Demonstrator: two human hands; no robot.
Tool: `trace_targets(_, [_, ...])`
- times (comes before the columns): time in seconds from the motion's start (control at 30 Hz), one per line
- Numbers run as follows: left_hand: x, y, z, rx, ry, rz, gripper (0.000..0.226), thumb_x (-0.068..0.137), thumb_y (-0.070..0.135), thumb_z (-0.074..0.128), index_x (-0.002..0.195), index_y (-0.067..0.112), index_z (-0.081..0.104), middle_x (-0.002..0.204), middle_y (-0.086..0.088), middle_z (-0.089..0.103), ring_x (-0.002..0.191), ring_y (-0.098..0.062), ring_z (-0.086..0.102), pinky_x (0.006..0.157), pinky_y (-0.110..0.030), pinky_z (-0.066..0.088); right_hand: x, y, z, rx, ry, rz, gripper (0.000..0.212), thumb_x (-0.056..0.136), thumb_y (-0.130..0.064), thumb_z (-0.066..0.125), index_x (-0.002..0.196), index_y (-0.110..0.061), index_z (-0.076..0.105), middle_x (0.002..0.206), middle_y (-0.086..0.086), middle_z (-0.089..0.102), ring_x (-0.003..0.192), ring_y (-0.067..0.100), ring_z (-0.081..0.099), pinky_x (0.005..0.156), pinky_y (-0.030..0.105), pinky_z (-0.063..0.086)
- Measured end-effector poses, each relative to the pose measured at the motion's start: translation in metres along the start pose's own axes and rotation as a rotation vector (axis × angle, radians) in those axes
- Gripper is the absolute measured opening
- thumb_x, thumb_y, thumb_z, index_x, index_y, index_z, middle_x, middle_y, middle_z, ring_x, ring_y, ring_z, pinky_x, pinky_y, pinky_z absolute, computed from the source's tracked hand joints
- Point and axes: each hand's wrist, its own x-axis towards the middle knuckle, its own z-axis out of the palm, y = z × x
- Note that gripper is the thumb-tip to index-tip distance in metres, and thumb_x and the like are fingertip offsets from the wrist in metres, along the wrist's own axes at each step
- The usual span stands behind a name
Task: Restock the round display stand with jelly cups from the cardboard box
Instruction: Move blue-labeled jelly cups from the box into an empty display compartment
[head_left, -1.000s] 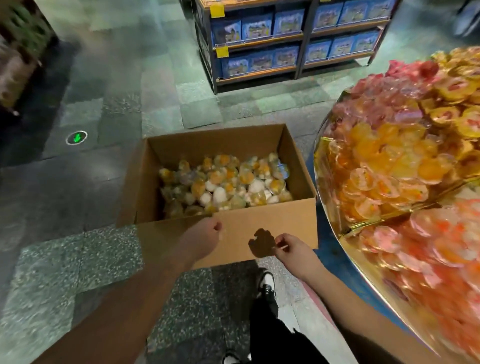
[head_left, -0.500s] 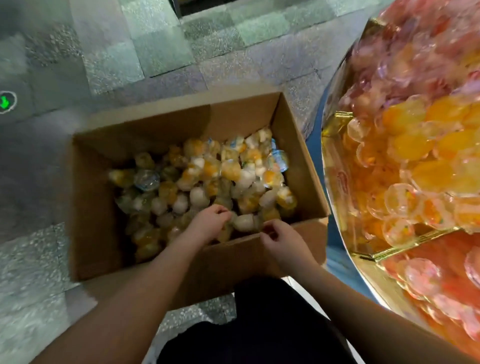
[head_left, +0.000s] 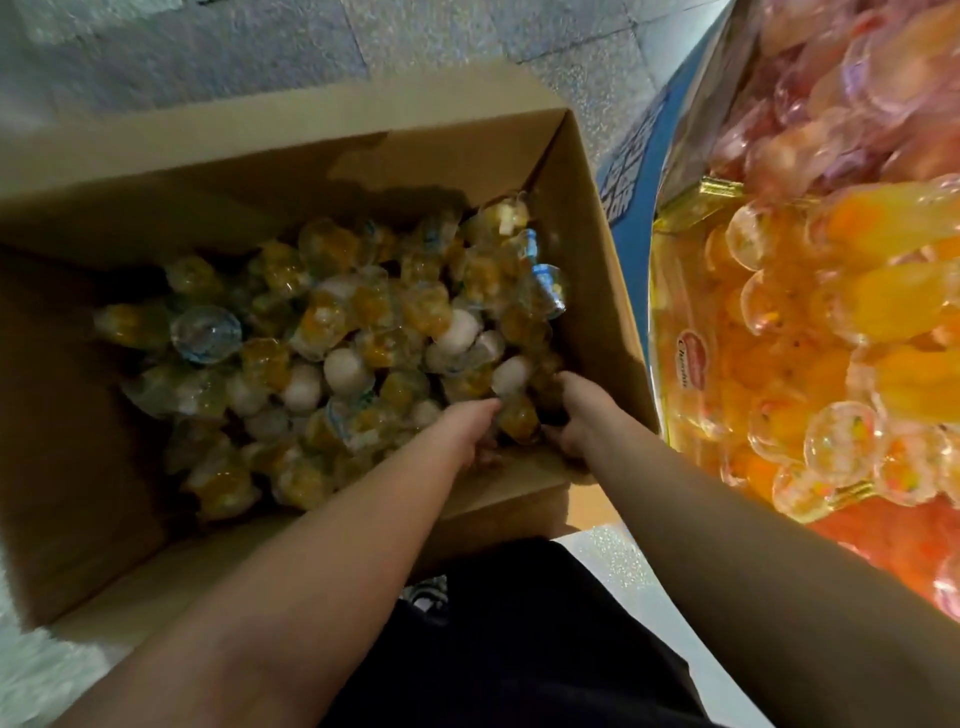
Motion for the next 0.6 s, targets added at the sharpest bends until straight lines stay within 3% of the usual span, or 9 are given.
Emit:
trace_targets(0.13, [0.012, 0.007, 0.018, 0.077, -0.043, -0.076, 0.045, 0.097, 0.051, 0.05, 0.115, 0.01, 0.057, 0.083, -0.011, 0.059, 0.054, -0.02, 0.051, 0.044, -0.022, 0.036, 0.012, -0.005, 0.009, 0.148, -0.016, 0.128, 0.035, 0.085, -0.034, 0.075, 0.113, -0.015, 0.064, 0.094, 0.012, 0.065, 0.081, 0.031, 0.062, 0.07, 0.045, 0.055])
trace_targets(0.27, [0.027, 0.011, 0.031, 0.052, -0.014, -0.092, 0.051, 0.094, 0.052, 0.054, 0.126, 0.013, 0.057, 0.119, -0.014, 0.065, 0.063, -0.021, 0.053, 0.037, -0.019, 0.036, 0.022, -0.004, 0.014, 0.224, -0.009, 0.169, 0.039, 0.087, -0.038, 0.072, 0.117, -0.014, 0.066, 0.107, 0.012, 0.069, 0.078, 0.031, 0.062, 0.052, 0.037, 0.048])
trace_targets(0.33, [0.03, 0.01, 0.034, 0.051, 0.007, -0.088, 0.046, 0.095, 0.045, 0.057, 0.125, 0.01, 0.058, 0.12, -0.015, 0.065, 0.061, -0.019, 0.052, 0.041, -0.024, 0.037, 0.024, -0.002, 0.015, 0.286, 0.027, 0.154, 0.033, 0.094, -0.039, 0.064, 0.116, -0.014, 0.063, 0.113, 0.011, 0.067, 0.073, 0.026, 0.057, 0.06, 0.035, 0.049])
trace_targets(0.4, [0.031, 0.008, 0.033, 0.048, 0.005, -0.102, 0.042, 0.095, 0.041, 0.059, 0.121, 0.008, 0.058, 0.113, -0.014, 0.067, 0.058, -0.019, 0.053, 0.04, -0.024, 0.037, 0.025, 0.0, 0.012, 0.378, 0.072, 0.144, 0.031, 0.097, -0.035, 0.059, 0.122, -0.017, 0.059, 0.094, 0.009, 0.062, 0.069, 0.022, 0.05, 0.065, 0.03, 0.047])
trace_targets(0.43, [0.029, 0.008, 0.03, 0.049, 0.003, -0.114, 0.041, 0.095, 0.039, 0.06, 0.121, 0.008, 0.057, 0.112, -0.014, 0.068, 0.058, -0.019, 0.054, 0.039, -0.023, 0.038, 0.023, 0.0, 0.01, 0.393, 0.075, 0.143, 0.03, 0.097, -0.032, 0.061, 0.122, -0.016, 0.06, 0.085, 0.007, 0.058, 0.068, 0.02, 0.05, 0.059, 0.028, 0.045])
trace_targets(0.5, [0.028, 0.006, 0.021, 0.05, 0.021, -0.124, 0.04, 0.093, 0.038, 0.063, 0.12, 0.009, 0.055, 0.11, -0.015, 0.068, 0.061, -0.019, 0.058, 0.039, -0.024, 0.041, 0.02, 0.001, 0.005, 0.395, 0.08, 0.145, 0.02, 0.095, -0.029, 0.064, 0.109, -0.014, 0.062, 0.079, 0.004, 0.054, 0.067, 0.017, 0.051, 0.048, 0.027, 0.04])
trace_targets(0.6, [0.02, 0.001, 0.007, 0.004, 0.037, -0.075, 0.037, 0.091, 0.036, 0.067, 0.115, 0.009, 0.056, 0.102, -0.014, 0.068, 0.068, -0.02, 0.061, 0.046, -0.025, 0.046, 0.007, 0.003, 0.002, 0.362, 0.049, 0.13, 0.019, 0.096, -0.028, 0.062, 0.086, -0.013, 0.054, 0.079, 0.005, 0.052, 0.067, 0.017, 0.051, 0.046, 0.027, 0.039])
